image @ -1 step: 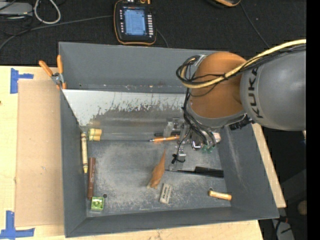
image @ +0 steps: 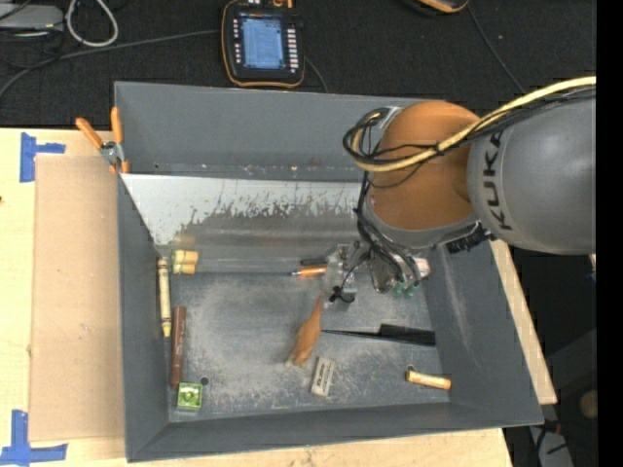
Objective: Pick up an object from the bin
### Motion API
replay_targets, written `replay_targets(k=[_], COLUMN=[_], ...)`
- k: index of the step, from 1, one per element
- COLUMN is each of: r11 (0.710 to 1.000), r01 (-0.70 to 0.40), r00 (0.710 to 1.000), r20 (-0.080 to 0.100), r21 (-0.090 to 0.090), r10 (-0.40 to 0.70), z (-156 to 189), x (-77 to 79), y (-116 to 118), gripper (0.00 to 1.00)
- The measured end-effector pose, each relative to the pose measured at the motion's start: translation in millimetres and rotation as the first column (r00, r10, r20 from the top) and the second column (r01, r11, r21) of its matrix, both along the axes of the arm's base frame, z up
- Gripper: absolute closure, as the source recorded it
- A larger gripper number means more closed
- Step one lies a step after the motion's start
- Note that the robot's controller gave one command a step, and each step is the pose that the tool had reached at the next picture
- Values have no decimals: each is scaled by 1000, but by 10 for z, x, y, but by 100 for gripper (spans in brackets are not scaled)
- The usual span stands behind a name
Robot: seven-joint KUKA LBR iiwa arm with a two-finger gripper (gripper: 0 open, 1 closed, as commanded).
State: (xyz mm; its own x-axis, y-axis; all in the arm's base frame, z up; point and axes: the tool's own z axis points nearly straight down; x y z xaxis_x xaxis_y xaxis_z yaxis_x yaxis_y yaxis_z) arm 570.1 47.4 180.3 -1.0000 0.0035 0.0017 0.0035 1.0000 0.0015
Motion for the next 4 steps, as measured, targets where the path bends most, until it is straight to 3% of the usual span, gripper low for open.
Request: replay_targets(k=[1,2,3,4], r11=[1000,1000,1000,996], r01=[0,0,-6,-85], r00=[1000,1000,1000,996], r20=[0,0,-1,4], r21=[0,0,0,1], r10=[0,0,6,85], z=[0,0,-327,-100], x=[0,1,333,304], y=[0,0,-101,-269], gripper=[0,0,0,0])
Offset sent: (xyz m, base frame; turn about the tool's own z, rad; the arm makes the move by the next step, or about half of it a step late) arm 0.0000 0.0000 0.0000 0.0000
